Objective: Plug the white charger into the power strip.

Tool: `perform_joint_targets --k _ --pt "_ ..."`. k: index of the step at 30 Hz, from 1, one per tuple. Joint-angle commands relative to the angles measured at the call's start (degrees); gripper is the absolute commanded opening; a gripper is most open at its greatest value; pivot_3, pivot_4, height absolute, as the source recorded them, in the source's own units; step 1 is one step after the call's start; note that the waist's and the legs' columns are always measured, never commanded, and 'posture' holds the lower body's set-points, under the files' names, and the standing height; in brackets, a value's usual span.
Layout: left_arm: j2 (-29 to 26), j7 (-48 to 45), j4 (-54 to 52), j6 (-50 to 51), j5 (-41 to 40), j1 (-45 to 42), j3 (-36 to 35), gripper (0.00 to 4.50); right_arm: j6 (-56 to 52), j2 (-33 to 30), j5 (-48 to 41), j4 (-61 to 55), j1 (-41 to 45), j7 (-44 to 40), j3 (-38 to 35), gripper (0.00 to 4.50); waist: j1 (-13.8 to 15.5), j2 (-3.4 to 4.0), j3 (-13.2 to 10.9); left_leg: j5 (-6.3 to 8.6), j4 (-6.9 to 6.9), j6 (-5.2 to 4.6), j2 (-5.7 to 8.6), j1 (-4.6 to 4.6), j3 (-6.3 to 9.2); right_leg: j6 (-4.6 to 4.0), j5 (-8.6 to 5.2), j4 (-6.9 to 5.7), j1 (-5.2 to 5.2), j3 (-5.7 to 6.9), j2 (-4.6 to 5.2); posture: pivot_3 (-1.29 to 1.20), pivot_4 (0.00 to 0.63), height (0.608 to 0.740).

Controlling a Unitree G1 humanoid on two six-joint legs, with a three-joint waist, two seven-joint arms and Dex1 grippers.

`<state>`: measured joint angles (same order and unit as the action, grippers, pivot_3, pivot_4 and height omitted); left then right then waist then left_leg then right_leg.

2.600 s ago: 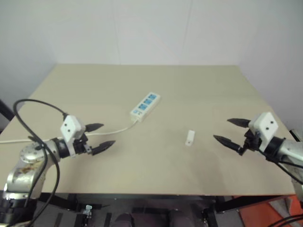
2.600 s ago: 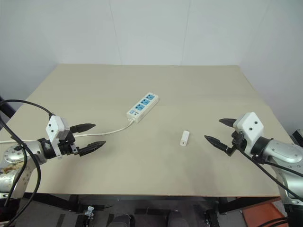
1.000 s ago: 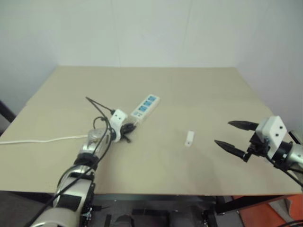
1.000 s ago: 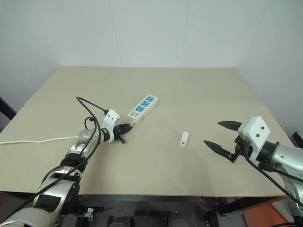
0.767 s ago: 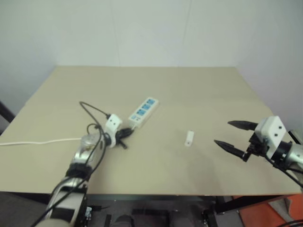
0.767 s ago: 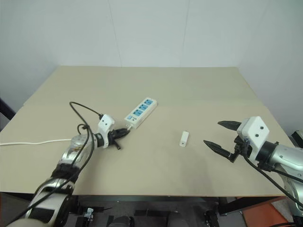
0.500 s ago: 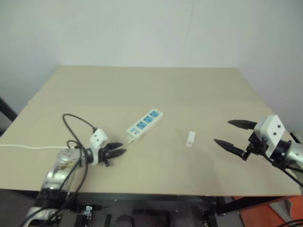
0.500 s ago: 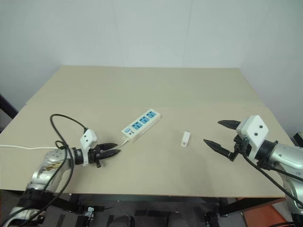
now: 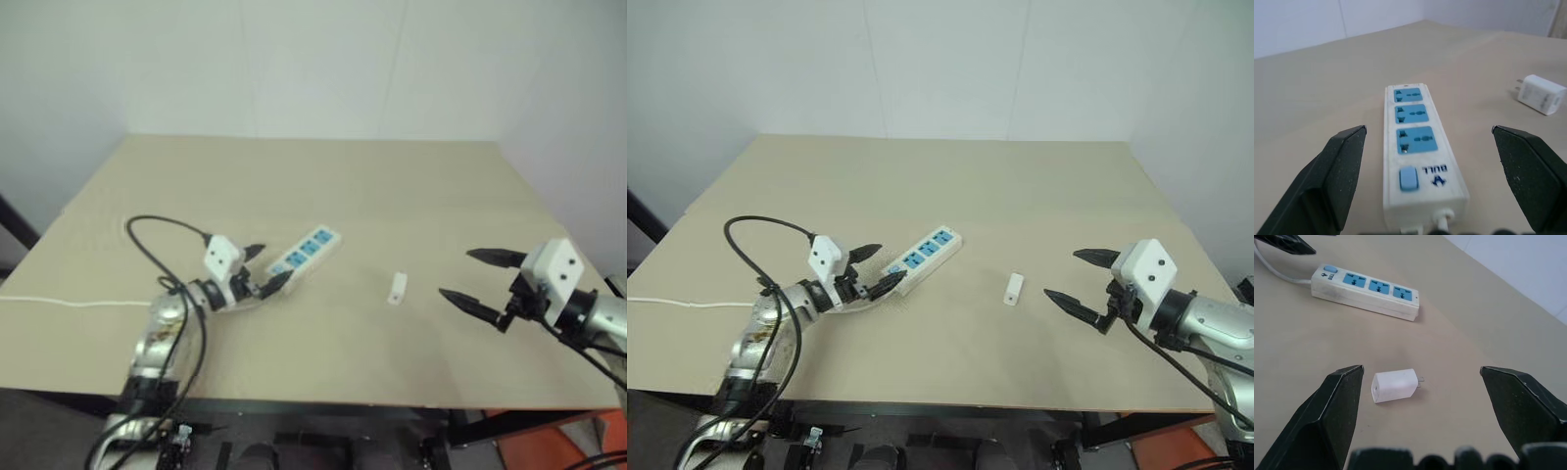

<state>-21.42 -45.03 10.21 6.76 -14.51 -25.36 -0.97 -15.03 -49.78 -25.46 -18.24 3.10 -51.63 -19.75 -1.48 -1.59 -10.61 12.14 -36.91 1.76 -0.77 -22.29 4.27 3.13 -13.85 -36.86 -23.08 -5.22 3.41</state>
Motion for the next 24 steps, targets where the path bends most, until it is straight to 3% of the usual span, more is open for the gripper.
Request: perform_joint_targets --k 1,12,20,24 --pt "1.3 0.29 6.0 -4.99 2.1 -3.5 1.04 4.49 0.7 0.32 -0.35 -2.49 -0.25 1.05 -2.35 4.5 0.04 0.0 0.0 0.0 0.0 0.0 0.01 -0.02 0.0 0.0 0.0 0.0 -0.01 0.0 0.0 0.0 0.15 0.74" --pt "5.53 -0.2 26.09 -12.16 5.56 -10.26 2.65 4.49 0.0 0.61 -0.79 -4.56 -1.54 2.44 -3.12 4.5 0.21 -0.02 0.0 0.0 -0.01 0.0 0.02 -0.02 0.01 0.03 0.0 0.03 0.0 0.01 0.0 0.0 0.15 0.74" --pt "7.58 -0.19 28.7 -11.85 6.24 -10.52 3.05 4.49 -0.14 0.48 -0.83 -4.8 -1.54 2.58 -3.13 4.5 0.75 0.0 0.03 0.0 -0.03 0.0 0.05 0.01 0.01 0.22 -0.08 0.05 0.08 0.01 0.03 0.0 0.15 0.74" --pt "6.74 -0.87 24.68 -8.77 6.27 -8.08 3.72 4.49 -0.06 0.44 -0.87 -4.83 -1.46 2.57 -3.24 4.5 0.66 0.02 0.06 0.0 -0.03 0.0 0.06 0.04 0.02 0.21 -0.08 0.04 0.11 0.02 0.04 0.0 0.15 0.74"
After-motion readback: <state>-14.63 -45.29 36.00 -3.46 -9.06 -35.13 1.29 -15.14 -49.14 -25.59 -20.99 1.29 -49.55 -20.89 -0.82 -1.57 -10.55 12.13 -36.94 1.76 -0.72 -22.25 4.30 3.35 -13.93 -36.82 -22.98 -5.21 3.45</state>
